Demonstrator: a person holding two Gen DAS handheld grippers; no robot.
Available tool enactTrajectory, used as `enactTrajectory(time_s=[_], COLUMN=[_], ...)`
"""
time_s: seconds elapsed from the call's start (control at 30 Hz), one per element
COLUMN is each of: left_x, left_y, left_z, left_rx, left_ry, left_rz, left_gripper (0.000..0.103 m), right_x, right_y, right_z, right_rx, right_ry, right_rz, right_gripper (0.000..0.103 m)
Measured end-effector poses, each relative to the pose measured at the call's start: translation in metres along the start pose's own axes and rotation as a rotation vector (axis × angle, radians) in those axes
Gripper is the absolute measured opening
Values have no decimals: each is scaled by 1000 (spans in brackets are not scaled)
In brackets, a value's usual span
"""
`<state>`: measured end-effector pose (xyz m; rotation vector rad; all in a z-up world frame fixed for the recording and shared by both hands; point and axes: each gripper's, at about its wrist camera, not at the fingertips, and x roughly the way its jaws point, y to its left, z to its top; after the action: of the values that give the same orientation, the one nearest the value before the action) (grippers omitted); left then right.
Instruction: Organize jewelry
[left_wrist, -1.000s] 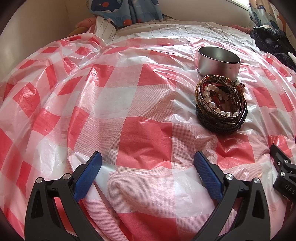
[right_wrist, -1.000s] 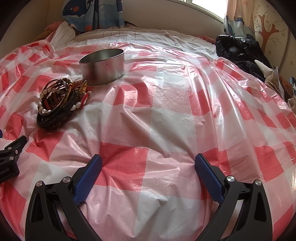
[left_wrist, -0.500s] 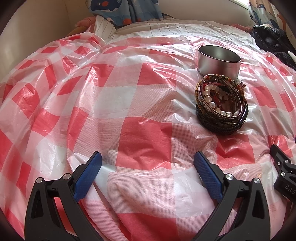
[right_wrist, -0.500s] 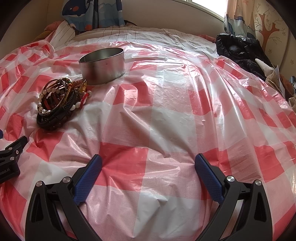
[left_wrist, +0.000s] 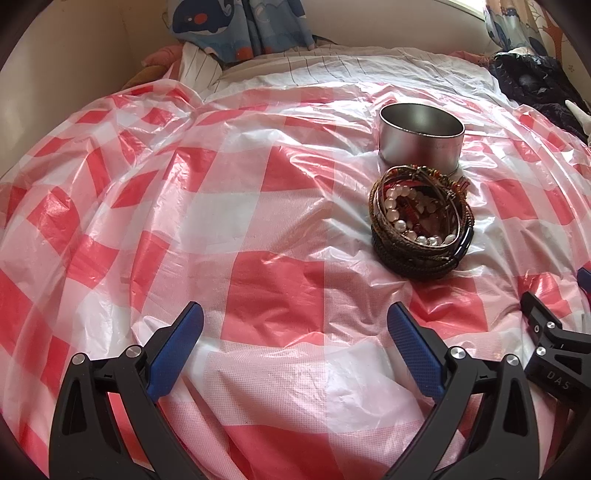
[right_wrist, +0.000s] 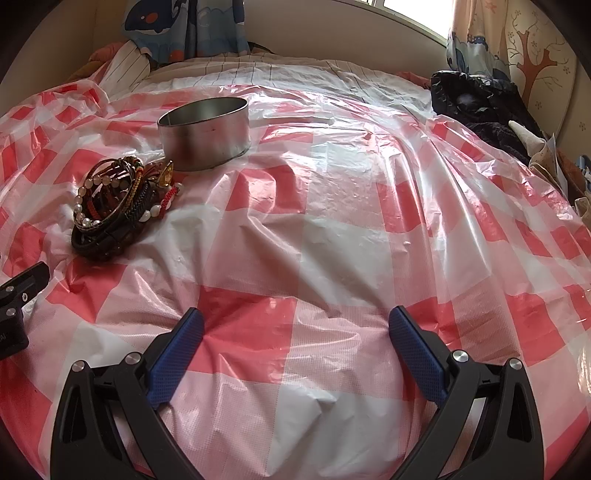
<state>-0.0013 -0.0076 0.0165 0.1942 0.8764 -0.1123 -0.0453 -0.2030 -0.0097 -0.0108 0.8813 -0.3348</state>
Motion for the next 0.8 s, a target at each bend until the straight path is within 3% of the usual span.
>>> enactTrajectory(time_s=[0.8], left_x=[-10], left_y=[0], left_z=[3], left_rx=[4], left_ry=[-19], left_rz=[-26], left_gripper=[96], right_x=[1], right_y=[1], right_z=[1], right_rx=[-3], right_ry=[1], right_rz=[-3], right_gripper=[96])
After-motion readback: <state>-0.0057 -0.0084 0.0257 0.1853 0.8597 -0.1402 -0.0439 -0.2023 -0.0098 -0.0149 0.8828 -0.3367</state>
